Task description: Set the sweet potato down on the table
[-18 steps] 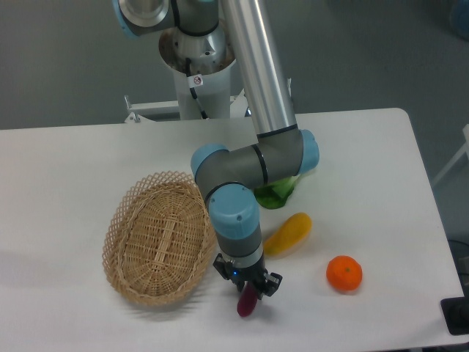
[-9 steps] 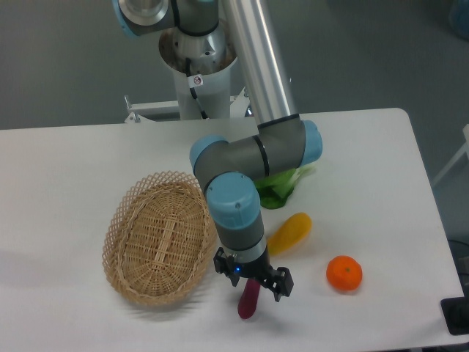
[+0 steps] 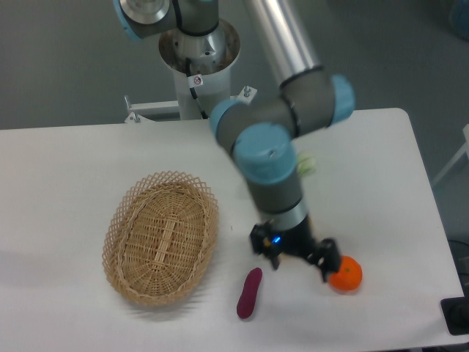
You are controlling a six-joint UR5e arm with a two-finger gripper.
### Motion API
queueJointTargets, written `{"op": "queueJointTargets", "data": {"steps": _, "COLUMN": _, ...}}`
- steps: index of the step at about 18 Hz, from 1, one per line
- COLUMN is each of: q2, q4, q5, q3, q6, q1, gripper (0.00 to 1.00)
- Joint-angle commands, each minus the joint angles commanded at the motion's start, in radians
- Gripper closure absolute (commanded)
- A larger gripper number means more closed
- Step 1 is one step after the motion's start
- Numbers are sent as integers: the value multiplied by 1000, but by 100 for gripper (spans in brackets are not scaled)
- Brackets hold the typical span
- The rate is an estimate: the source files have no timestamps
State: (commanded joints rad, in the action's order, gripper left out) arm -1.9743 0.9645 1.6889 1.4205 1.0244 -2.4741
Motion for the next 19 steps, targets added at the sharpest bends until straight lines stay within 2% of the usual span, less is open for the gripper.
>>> {"op": "queueJointTargets", "data": {"steps": 4, "q2": 49, "q4": 109, "q5": -21, "q3": 5, "q6": 175, "q1": -72, "gripper": 0}}
{"op": "queueJointTargets", "data": {"steps": 9, "q2": 88, "q4": 180, "q5": -44, "q3": 17, "q6": 289, "q1": -137, "gripper": 0}}
{"op": "queueJointTargets", "data": {"steps": 12, "q2": 98, "q4": 180, "q5": -60, "q3": 35, "q6": 290, "q1": -146, "gripper": 0}}
{"op": "queueJointTargets", "data": {"steps": 19, "q2": 97, "q4": 169, "q5": -61, "q3": 29, "q6": 289, "q1": -140, "gripper": 0}}
